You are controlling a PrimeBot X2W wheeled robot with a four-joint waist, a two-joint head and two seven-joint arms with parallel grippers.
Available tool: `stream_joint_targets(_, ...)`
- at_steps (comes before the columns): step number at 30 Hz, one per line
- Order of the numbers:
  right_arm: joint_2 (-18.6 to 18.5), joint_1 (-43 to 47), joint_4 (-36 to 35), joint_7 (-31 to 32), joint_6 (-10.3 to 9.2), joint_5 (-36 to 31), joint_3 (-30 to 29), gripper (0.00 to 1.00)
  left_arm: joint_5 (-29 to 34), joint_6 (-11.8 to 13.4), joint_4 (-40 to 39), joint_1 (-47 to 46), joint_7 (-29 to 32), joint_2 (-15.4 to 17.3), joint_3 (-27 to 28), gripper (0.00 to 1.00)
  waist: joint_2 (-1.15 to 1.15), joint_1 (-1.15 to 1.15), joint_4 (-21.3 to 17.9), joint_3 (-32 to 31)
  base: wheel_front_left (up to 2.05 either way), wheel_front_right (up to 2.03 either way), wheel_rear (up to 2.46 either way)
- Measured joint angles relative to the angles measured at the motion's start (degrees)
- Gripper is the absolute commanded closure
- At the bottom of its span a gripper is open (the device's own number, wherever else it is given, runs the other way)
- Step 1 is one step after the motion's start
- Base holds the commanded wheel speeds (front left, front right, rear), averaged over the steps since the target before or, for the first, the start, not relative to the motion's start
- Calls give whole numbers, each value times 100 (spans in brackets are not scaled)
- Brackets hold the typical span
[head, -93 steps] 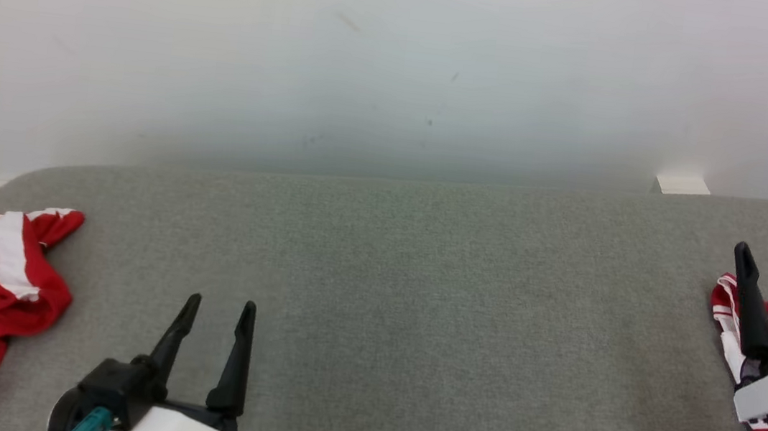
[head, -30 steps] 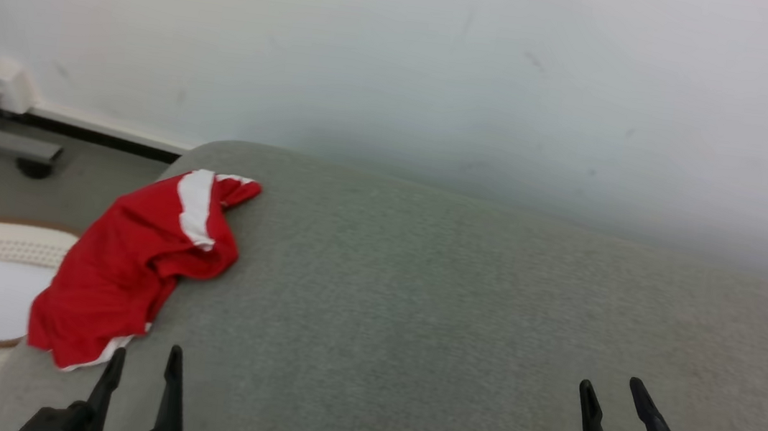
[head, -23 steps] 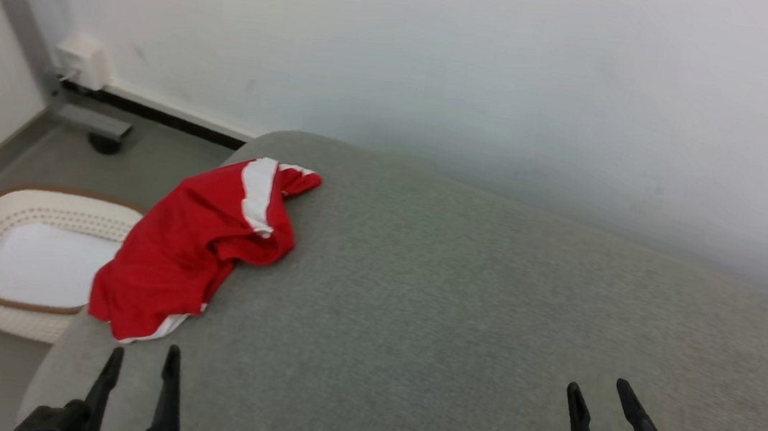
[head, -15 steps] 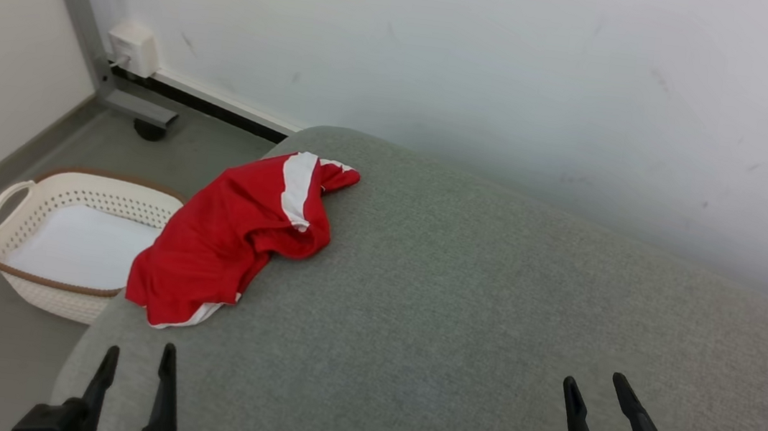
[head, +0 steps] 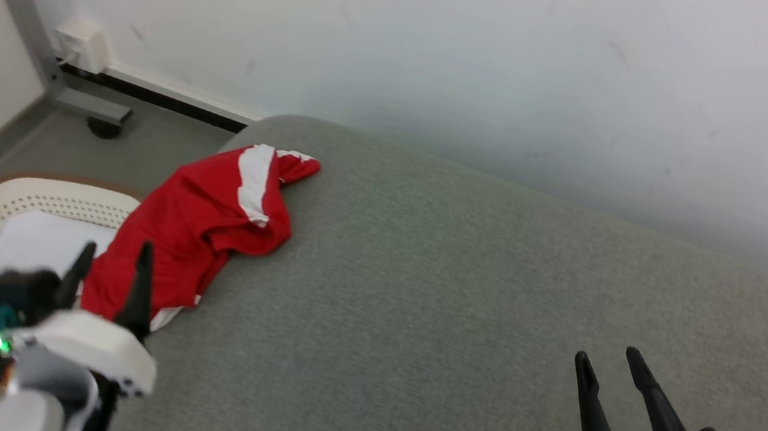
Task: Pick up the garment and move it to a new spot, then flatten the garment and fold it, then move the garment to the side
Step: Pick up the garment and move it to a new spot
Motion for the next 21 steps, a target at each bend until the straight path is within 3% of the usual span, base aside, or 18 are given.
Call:
stream_joint_targets(6,-93,-242,-231,0,0,-62,83,0,-246,-13,119,-892,923,490,258,0,0,0,-370,312,0,0,0)
stream_joint_targets(12,-160,-443,-381,0,0,-64,122,0,-567,14,981,-1551,1514,891,601,0,0,1,-883,701,0,0,0)
stream_joint_targets(21,-214,-773,-555,0,0,-46,103,0,-910,148,2452,-2312,1763,1560,1105,0,0,1,-1778,1297,0,0,0)
